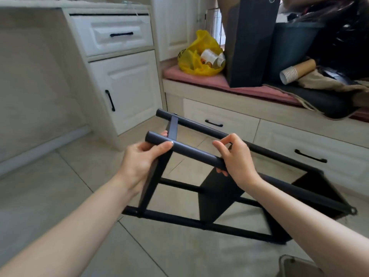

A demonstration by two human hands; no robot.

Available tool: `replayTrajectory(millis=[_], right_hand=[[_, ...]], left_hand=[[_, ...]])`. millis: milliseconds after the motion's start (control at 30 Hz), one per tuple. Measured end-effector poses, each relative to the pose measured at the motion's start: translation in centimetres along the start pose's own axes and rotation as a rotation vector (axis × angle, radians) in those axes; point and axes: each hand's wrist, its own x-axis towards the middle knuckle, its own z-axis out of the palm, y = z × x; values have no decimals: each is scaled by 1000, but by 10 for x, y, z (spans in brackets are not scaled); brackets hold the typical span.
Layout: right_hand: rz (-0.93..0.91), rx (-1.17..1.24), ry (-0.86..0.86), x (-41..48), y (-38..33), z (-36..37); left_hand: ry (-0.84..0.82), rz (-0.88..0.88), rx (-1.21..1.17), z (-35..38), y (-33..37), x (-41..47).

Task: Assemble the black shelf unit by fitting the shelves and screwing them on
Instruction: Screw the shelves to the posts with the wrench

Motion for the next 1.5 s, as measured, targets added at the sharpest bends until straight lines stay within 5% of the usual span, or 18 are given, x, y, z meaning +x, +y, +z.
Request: replayTrajectory(millis=[433,1000,1500], right_hand=[[30,-440,-43,-44,90,6],[104,-506,-206,-84,108,2],[-104,-357,-310,-38,90,50]], left_hand=[[-62,-157,100,-26,-123,-33],[-101,-194,453,-39,-159,-65],[-543,-51,1430,-23,-119,-54]])
